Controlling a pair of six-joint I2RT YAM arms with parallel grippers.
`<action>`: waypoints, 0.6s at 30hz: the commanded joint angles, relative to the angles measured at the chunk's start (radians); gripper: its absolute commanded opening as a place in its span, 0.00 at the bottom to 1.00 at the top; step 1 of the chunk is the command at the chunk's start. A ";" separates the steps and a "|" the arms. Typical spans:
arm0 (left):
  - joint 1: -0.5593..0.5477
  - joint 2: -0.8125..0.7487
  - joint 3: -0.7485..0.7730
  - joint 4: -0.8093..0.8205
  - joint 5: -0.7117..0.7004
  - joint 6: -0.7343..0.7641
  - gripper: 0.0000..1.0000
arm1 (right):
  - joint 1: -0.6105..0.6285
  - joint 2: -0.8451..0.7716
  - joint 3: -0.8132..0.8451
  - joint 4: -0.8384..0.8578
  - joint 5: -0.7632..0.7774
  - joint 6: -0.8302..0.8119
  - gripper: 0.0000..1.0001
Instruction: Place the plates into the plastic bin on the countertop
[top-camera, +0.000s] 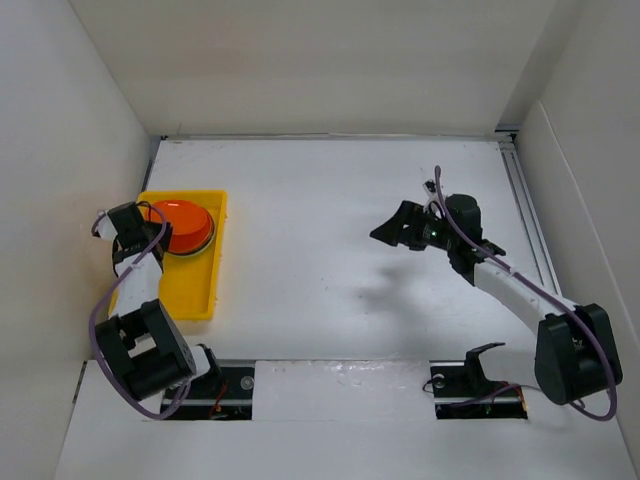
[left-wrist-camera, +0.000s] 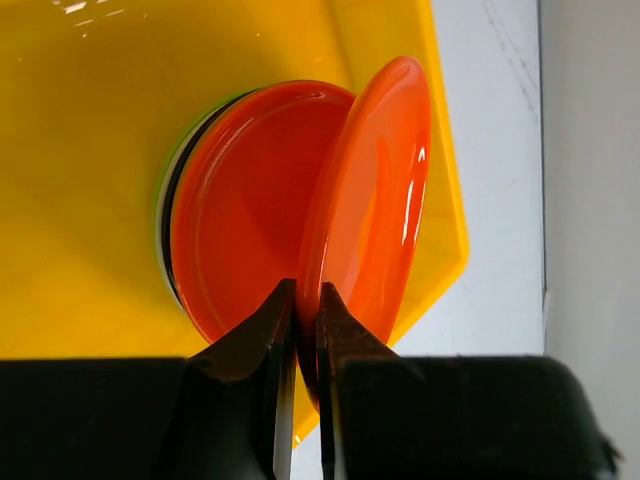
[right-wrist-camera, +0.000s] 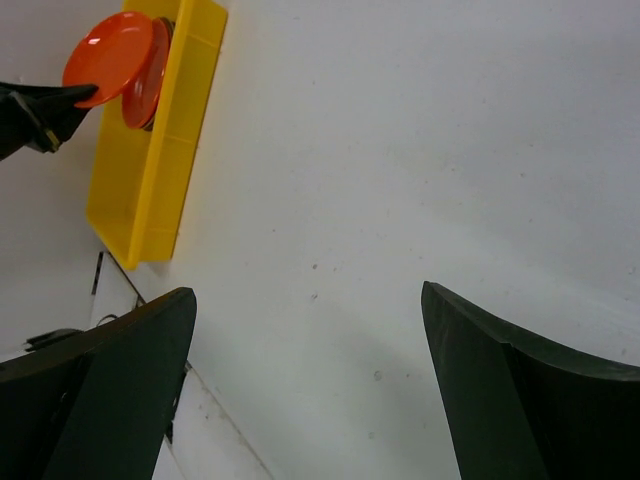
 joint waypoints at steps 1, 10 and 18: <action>-0.001 0.007 0.032 0.015 0.009 -0.014 0.00 | 0.034 -0.025 0.032 -0.004 -0.015 -0.034 1.00; -0.017 -0.126 0.095 -0.070 0.025 0.024 1.00 | 0.112 -0.127 0.074 -0.089 0.089 -0.055 1.00; -0.045 -0.264 0.240 -0.362 0.031 0.234 1.00 | 0.238 -0.235 0.242 -0.423 0.366 -0.163 1.00</action>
